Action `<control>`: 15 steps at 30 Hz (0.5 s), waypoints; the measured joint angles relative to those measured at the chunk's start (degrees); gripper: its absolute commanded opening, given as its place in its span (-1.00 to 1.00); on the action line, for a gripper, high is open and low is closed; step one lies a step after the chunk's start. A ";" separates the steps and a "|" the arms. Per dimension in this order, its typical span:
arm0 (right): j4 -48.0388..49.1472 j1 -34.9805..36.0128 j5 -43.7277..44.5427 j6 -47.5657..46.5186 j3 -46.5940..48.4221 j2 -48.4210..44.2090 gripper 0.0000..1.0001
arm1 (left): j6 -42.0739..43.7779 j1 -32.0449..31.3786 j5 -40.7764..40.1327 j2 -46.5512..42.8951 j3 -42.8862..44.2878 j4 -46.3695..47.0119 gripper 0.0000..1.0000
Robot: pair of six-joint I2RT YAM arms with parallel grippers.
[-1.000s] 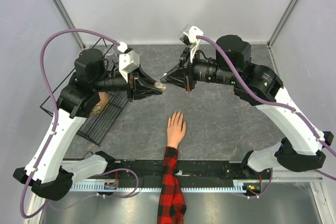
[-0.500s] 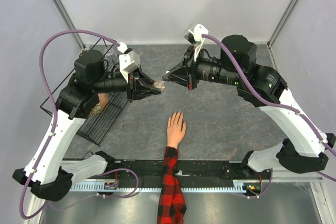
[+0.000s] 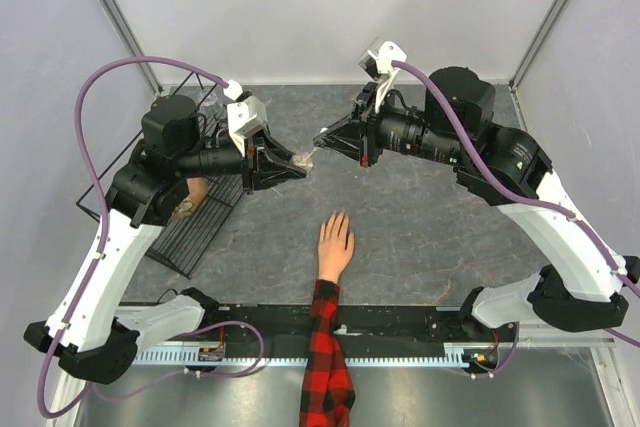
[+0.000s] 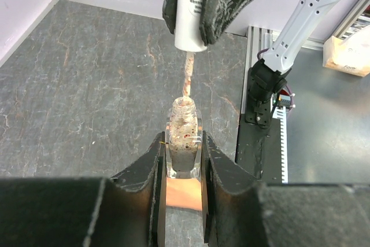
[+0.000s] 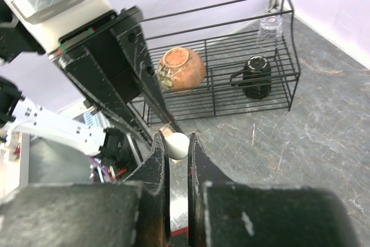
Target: Paint the nails
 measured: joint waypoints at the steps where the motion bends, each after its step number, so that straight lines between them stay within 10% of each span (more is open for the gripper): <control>1: 0.20 0.00 0.57 0.28 -0.02 -0.02 -1.00 | 0.00 0.00 -0.04 0.00 0.00 -0.02 -0.96; 15: 4.50 -0.63 13.99 9.01 -10.16 -6.97 -1.00 | -0.26 0.00 -6.86 -0.70 -0.04 1.75 -0.96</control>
